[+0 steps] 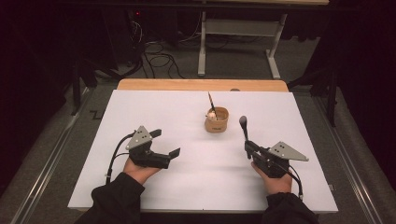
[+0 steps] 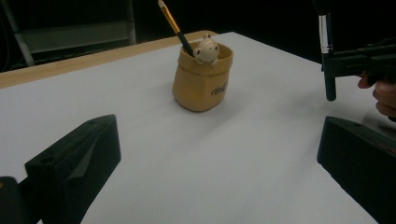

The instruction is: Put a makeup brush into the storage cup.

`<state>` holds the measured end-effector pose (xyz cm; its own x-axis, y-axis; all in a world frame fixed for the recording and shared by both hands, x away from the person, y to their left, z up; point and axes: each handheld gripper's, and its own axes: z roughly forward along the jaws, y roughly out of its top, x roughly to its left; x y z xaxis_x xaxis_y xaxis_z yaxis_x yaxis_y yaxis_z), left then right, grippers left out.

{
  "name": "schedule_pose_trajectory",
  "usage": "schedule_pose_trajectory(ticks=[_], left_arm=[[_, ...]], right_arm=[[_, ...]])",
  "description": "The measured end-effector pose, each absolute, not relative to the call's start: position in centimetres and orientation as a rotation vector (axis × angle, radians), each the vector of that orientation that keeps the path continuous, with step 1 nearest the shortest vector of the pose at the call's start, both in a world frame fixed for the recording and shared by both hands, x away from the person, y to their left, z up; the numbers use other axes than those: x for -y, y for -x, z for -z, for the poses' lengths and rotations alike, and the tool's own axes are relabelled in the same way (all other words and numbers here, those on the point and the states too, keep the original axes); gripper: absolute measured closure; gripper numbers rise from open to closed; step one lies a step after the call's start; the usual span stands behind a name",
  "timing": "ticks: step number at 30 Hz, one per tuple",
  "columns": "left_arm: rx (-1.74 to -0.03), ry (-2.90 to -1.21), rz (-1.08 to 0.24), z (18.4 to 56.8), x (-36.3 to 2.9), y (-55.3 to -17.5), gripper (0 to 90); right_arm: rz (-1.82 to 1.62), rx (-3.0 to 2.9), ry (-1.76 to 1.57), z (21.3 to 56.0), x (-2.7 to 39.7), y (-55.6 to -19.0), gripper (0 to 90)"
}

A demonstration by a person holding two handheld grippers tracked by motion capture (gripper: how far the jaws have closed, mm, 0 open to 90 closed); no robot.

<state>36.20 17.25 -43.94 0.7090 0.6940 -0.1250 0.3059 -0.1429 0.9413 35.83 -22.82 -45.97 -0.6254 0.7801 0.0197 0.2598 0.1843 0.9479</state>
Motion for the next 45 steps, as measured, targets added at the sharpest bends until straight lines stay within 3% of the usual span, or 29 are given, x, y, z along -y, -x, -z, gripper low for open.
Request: schedule_pose_trajectory(ticks=[18,32,45], left_arm=[[-0.729,-1.721,-0.343,44.2,-13.6,-36.3,0.3],[-0.754,-1.702,-0.319,44.5,-14.5,-36.1,0.8],[-0.737,-1.709,-0.293,44.7,-14.0,-35.7,2.7]], right_arm=[[-1.476,-1.987,-0.939,45.7,22.0,-35.6,81.0],[-1.559,-1.994,-0.818,43.8,18.0,-35.3,81.0],[-1.595,-2.055,-0.74,44.3,13.5,-35.2,80.9]])
